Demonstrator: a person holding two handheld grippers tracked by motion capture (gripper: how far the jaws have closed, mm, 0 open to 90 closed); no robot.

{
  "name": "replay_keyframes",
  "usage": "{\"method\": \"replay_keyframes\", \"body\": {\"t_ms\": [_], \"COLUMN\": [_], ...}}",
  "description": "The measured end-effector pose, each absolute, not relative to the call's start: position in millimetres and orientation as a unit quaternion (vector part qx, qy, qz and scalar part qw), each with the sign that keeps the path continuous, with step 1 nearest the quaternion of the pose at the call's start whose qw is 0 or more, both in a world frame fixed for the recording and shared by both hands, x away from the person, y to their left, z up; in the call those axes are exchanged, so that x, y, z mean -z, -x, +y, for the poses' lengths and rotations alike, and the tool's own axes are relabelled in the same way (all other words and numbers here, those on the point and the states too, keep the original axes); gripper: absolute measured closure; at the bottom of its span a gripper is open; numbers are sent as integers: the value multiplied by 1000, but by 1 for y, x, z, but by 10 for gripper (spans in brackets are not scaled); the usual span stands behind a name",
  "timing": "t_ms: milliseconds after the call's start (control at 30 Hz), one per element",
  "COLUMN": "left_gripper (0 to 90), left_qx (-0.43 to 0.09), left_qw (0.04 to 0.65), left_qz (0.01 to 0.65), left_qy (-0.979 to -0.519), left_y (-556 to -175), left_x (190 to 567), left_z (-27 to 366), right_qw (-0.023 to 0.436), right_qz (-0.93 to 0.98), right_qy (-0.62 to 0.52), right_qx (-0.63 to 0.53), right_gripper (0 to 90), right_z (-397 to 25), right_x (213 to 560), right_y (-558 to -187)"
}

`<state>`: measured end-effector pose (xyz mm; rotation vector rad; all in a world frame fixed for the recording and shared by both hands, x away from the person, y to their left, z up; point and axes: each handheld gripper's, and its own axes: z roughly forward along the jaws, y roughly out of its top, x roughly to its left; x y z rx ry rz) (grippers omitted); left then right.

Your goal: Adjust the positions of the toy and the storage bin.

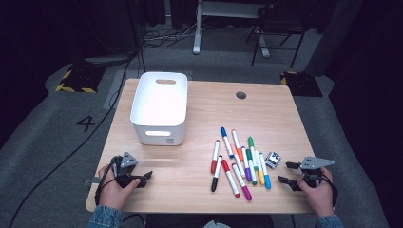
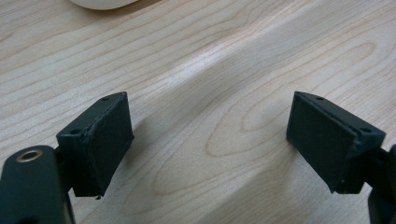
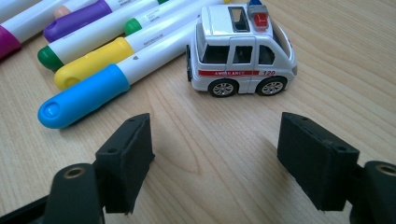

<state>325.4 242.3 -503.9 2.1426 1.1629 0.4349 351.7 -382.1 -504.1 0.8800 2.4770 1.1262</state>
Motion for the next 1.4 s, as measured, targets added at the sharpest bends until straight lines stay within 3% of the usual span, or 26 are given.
{"method": "replay_keyframes", "body": {"t_ms": [167, 333, 1000, 1200, 1400], "left_gripper": [181, 231, 269, 303, 272], "left_qx": [-144, -135, -170, -180, -198], "left_qw": [303, 320, 374, 399, 398], "left_qz": [436, 427, 397, 400, 407], "left_qy": [-835, -835, -821, -805, -798], "left_y": [-327, -325, -338, -354, -379], "left_x": [496, 477, 408, 388, 380], "left_z": [244, 249, 254, 262, 268], "right_qw": [140, 140, 140, 140, 141], "right_qz": [858, 857, 858, 858, 858], "right_qy": [-305, -305, -304, -304, -304], "right_qx": [-390, -390, -390, -390, -390], "right_gripper": [267, 267, 266, 266, 266], "right_z": [-382, -382, -382, -382, -382], "right_x": [504, 504, 504, 504, 504], "right_y": [-352, -352, -352, -352, -352]}}
